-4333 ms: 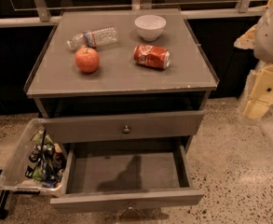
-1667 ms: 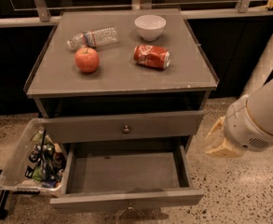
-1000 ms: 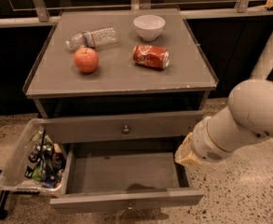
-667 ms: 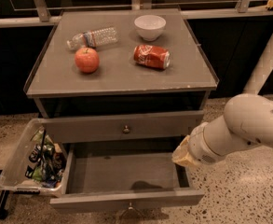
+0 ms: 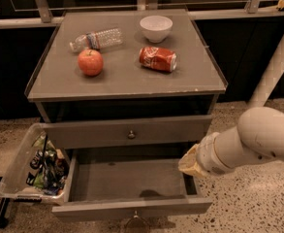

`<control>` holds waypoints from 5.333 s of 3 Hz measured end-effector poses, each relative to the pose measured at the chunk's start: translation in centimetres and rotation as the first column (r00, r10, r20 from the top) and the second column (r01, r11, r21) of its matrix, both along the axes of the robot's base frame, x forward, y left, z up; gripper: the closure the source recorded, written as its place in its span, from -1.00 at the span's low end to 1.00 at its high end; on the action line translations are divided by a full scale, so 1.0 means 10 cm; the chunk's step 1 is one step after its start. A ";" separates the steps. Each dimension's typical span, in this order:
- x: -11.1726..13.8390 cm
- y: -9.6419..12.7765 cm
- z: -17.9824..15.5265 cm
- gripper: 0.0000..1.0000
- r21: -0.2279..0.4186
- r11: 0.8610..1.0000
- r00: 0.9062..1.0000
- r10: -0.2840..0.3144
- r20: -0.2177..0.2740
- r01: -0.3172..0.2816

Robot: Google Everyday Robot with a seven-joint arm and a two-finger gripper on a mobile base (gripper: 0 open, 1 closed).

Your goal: Close middle drawer

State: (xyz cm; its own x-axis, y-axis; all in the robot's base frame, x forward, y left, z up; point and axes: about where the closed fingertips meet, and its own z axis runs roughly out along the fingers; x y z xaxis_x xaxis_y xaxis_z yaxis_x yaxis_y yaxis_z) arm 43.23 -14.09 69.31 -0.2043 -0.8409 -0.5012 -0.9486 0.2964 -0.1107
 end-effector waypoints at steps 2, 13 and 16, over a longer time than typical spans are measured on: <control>0.04 -0.17 -0.76 1.00 0.121 0.992 0.992 -0.059 0.112 0.046; -0.24 0.11 -2.91 1.00 0.109 0.990 0.996 -0.080 -0.042 0.084; -0.25 0.11 -2.91 -0.30 0.109 0.990 0.996 -0.080 -0.042 0.084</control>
Offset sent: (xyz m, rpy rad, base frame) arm 0.0041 -0.0297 -0.1249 0.1297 -0.1582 -0.0815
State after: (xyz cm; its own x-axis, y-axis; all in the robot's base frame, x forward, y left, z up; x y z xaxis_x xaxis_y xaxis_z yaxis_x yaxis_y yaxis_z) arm 40.78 -12.99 40.23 -0.2910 -0.7603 -0.5808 -0.9234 0.3820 -0.0374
